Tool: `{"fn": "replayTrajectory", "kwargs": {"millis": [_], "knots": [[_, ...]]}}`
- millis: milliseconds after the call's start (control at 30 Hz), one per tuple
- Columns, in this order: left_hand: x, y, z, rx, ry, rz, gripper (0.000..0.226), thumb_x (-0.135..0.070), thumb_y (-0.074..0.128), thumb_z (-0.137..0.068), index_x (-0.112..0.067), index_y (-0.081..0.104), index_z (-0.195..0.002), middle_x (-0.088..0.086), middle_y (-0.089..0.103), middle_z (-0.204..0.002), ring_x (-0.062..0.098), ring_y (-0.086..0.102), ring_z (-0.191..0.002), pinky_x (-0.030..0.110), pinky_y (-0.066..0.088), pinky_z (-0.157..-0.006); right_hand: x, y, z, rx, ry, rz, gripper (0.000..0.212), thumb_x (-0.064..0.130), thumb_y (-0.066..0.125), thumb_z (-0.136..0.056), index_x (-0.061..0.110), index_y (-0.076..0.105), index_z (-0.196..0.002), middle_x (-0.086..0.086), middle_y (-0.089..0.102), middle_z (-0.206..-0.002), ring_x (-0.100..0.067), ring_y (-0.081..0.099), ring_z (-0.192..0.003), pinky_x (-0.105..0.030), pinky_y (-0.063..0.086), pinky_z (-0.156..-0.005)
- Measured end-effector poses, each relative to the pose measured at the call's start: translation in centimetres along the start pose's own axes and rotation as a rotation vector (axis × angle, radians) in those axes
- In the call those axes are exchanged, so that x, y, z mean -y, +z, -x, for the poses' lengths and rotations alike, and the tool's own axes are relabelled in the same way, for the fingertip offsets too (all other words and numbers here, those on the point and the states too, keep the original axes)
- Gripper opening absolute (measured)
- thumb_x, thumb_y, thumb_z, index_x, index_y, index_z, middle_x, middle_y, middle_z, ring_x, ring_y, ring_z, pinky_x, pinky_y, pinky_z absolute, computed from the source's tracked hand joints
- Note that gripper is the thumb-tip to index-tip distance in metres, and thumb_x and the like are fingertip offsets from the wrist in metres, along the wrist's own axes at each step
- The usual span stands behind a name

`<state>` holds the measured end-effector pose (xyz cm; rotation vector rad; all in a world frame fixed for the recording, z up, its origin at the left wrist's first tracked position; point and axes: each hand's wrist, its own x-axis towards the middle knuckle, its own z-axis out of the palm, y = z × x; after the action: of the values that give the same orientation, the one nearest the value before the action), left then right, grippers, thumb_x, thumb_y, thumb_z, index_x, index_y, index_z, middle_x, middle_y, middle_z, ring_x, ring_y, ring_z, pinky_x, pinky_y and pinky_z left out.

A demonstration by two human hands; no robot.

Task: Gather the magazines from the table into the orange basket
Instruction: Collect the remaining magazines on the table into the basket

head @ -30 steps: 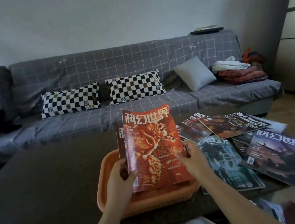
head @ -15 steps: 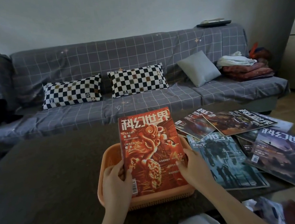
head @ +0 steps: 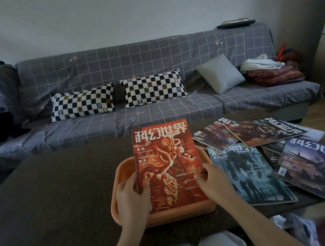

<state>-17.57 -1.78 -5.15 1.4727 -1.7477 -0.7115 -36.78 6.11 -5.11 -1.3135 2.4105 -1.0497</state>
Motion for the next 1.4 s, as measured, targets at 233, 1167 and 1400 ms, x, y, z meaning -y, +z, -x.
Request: {"fn": "replayTrajectory", "kwargs": {"millis": [233,1167,1400], "knots": [[-3.2,1.7,2.5,-0.056,0.046,0.186,0.03,-0.03,0.067,-0.086,-0.04,0.055,-0.111,-0.008,0.046,-0.125,0.01,0.038,-0.115,0.05,0.033,-0.109,-1.1,-1.2,1.4,-0.144,-0.039,-0.196,0.04,0.024,0.059,-0.089,0.016,0.052,-0.128,0.008,0.054,-0.105,-0.005,0.056,-0.089,-0.012,0.044,-0.072],[-10.5,19.1,8.7,0.646,-0.032,0.029,0.061,-0.028,0.047,-0.099,-0.024,0.019,-0.152,0.005,0.002,-0.161,0.023,0.018,-0.146,0.031,0.032,-0.113,-18.8,-8.4,3.1,-0.204,0.522,0.119,0.038,0.039,0.062,-0.085,0.012,0.063,-0.112,-0.008,0.065,-0.102,-0.023,0.06,-0.092,-0.029,0.047,-0.07],[-10.2,18.8,9.7,0.58,-0.005,0.049,0.057,-0.026,0.052,-0.096,-0.018,0.03,-0.148,0.001,0.032,-0.149,0.017,0.036,-0.134,0.024,0.032,-0.101,-19.5,-9.4,3.4,-0.172,0.653,-0.169,0.019,0.023,0.065,-0.086,0.011,0.066,-0.071,-0.005,0.062,-0.059,-0.019,0.057,-0.05,-0.026,0.041,-0.045]]}}
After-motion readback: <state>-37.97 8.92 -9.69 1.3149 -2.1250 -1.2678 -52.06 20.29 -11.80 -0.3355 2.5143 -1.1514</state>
